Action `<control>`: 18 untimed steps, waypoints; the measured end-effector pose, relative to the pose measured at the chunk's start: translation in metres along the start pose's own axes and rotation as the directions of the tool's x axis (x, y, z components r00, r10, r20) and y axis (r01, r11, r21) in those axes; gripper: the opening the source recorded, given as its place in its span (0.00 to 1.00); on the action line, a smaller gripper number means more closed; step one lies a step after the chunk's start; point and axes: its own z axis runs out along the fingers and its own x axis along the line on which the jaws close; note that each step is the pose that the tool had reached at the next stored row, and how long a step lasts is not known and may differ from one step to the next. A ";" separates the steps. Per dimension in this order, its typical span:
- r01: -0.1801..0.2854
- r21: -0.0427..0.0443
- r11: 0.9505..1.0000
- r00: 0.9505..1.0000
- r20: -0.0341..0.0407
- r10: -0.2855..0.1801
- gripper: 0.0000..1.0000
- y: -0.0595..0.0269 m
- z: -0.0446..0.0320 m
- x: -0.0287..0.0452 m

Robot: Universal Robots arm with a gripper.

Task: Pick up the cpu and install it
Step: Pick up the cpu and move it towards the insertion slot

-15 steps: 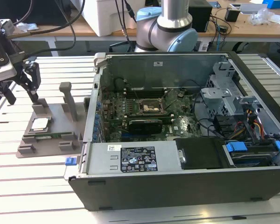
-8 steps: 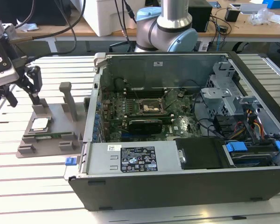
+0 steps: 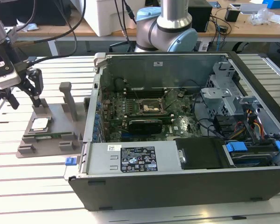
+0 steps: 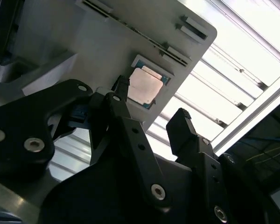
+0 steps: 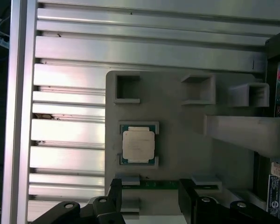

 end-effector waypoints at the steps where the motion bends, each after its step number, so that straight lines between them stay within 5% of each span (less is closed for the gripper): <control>1: 0.000 0.000 1.000 1.000 0.000 0.000 0.60 0.0000 0.0019 0.0000; 6: 0.005 0.004 1.000 1.000 0.000 -0.005 0.60 0.0005 0.0123 -0.0015; 10: 0.022 0.020 1.000 1.000 -0.001 -0.022 0.60 0.0044 0.0173 -0.0018; 18: 0.024 0.020 1.000 1.000 -0.001 -0.024 0.60 0.0047 0.0292 -0.0015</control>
